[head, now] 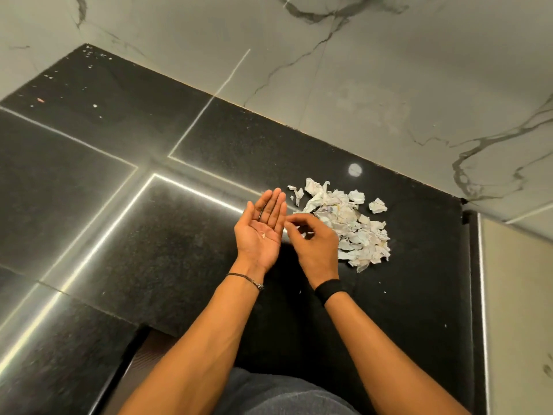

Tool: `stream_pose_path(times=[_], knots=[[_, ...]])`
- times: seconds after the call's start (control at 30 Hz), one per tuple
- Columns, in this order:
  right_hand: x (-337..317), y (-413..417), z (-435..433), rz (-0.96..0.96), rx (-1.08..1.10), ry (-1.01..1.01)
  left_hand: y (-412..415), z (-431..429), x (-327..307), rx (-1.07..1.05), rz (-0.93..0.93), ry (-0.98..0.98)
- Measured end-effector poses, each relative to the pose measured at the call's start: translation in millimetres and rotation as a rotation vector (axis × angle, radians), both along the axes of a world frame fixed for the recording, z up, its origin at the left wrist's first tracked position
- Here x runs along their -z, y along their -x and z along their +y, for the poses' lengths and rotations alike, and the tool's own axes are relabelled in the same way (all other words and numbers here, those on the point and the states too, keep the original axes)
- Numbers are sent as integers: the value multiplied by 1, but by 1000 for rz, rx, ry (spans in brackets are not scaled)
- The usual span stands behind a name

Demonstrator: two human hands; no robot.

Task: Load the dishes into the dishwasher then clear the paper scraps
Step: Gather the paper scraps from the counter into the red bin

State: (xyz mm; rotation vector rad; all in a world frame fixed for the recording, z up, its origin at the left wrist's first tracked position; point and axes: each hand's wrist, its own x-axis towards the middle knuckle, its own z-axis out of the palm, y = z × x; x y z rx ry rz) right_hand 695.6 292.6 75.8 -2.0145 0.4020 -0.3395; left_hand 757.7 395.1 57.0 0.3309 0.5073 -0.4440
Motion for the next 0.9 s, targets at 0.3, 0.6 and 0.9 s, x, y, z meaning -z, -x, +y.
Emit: stream_pose_path(times=[0.3,0.6,0.9], knots=[[30,-9,-28,174,-82,535,-9,-8,0,81,-75,-235],[-5,3,4,28,-181,31,-10,-15,7,12,-22,-148],[11,-19,-31,50,-40,203,-11,8,6,-114,71,136]])
